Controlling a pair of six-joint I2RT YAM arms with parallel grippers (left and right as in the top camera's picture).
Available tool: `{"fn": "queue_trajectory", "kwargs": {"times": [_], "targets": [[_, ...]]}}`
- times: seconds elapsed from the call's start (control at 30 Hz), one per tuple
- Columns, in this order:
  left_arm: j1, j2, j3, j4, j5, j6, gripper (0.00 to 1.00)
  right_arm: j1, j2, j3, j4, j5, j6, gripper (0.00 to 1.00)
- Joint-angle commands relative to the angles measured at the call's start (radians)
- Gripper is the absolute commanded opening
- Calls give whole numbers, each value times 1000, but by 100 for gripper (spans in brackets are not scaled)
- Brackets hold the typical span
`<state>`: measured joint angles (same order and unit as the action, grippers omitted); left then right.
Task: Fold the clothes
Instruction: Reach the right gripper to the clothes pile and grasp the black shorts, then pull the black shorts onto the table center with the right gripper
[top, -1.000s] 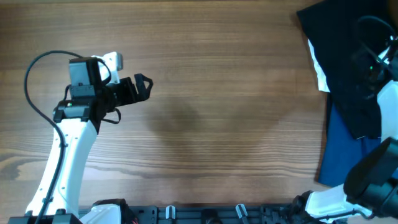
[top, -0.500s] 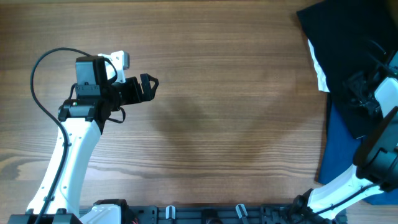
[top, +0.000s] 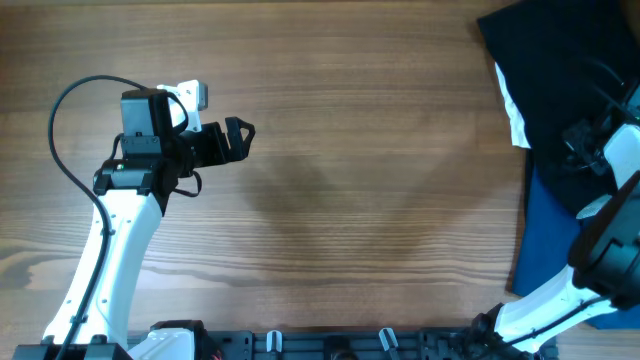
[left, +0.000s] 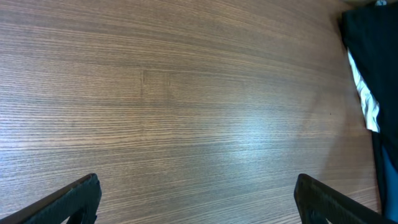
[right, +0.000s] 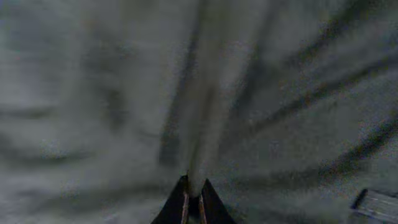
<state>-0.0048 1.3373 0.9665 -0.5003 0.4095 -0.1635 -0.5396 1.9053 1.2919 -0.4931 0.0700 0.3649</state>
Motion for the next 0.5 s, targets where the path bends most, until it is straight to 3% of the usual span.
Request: {"fn": "queue_trajectory", "kwargs": {"times": [0.0,0.13,0.23,0.3,0.47], "targets": [[-5,5,17,4,1,-2,100,14,-162,48,2,-191,-26,4],[-4,-2,18,11,2,-2,98,111,-305,48,-13,-329,-78,4],[-3,-24,18,23,2,-6,90,267,-347,48,-8,-334,-76,4],[11,-44,22,21,1,-18,85,409,-344,48,14,-333,-74,4],[187,-103,22,12,-2,-145,83,790,-320,48,140,-301,-73,4]]}}
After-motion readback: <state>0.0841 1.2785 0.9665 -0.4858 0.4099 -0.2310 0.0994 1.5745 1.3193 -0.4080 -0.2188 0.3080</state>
